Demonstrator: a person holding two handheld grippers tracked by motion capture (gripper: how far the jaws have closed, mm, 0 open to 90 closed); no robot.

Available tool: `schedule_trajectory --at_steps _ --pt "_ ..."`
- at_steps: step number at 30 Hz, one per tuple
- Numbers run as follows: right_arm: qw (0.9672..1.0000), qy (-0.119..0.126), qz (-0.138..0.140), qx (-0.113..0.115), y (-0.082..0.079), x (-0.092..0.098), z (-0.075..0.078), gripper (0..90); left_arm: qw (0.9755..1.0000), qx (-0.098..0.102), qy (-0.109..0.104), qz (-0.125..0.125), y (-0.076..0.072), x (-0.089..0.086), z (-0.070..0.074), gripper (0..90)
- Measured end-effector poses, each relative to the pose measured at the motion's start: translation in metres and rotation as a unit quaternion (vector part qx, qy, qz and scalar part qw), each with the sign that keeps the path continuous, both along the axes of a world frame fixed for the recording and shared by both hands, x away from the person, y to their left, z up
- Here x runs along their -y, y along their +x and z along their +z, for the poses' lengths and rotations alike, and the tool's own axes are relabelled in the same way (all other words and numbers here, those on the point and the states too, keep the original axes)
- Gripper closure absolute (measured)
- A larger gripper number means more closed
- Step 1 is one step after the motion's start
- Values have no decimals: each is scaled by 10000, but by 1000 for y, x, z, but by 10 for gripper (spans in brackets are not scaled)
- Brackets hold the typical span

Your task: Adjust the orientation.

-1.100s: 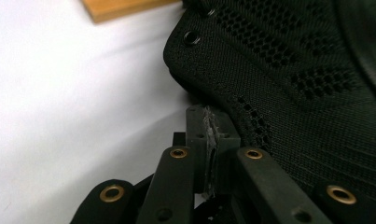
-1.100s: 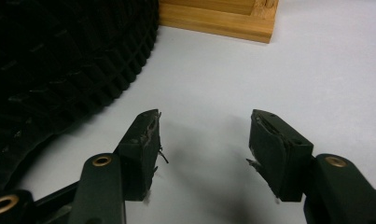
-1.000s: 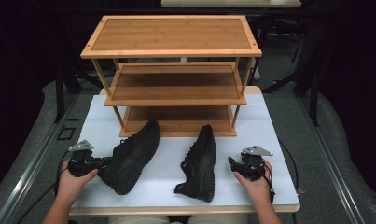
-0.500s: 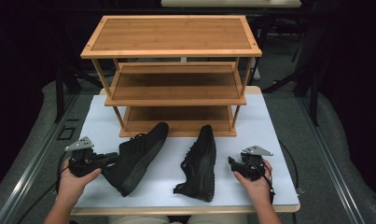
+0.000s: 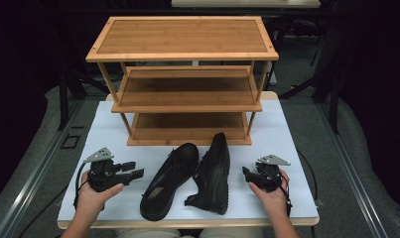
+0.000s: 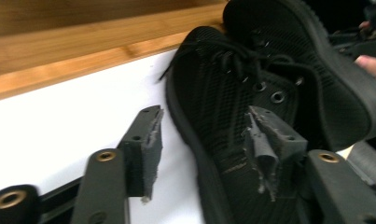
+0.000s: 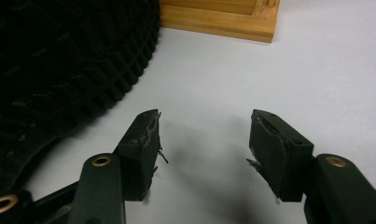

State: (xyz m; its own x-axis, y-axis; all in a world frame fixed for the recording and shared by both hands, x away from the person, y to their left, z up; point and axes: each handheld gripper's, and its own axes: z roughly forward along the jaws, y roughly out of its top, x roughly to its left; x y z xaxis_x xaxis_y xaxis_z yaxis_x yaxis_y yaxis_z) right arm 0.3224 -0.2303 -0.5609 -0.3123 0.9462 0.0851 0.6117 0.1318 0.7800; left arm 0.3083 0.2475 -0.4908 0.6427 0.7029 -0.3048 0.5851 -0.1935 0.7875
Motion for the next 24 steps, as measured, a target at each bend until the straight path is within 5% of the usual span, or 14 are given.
schedule_trajectory --at_steps 7,13,16,24 --pt "10000 6 6 15 0 -1 0 421 9999 49 -85 -31 -1 18 6 374" --pt "10000 14 3 30 -1 -1 1 418 9996 170 -139 -160 -18 25 16 335" --pt "10000 80 -29 16 -1 0 1 417 9993 230 -107 -267 -35 32 18 308" --pt "10000 56 35 4 -1 -3 1 413 9987 244 185 -410 -50 44 3 219"
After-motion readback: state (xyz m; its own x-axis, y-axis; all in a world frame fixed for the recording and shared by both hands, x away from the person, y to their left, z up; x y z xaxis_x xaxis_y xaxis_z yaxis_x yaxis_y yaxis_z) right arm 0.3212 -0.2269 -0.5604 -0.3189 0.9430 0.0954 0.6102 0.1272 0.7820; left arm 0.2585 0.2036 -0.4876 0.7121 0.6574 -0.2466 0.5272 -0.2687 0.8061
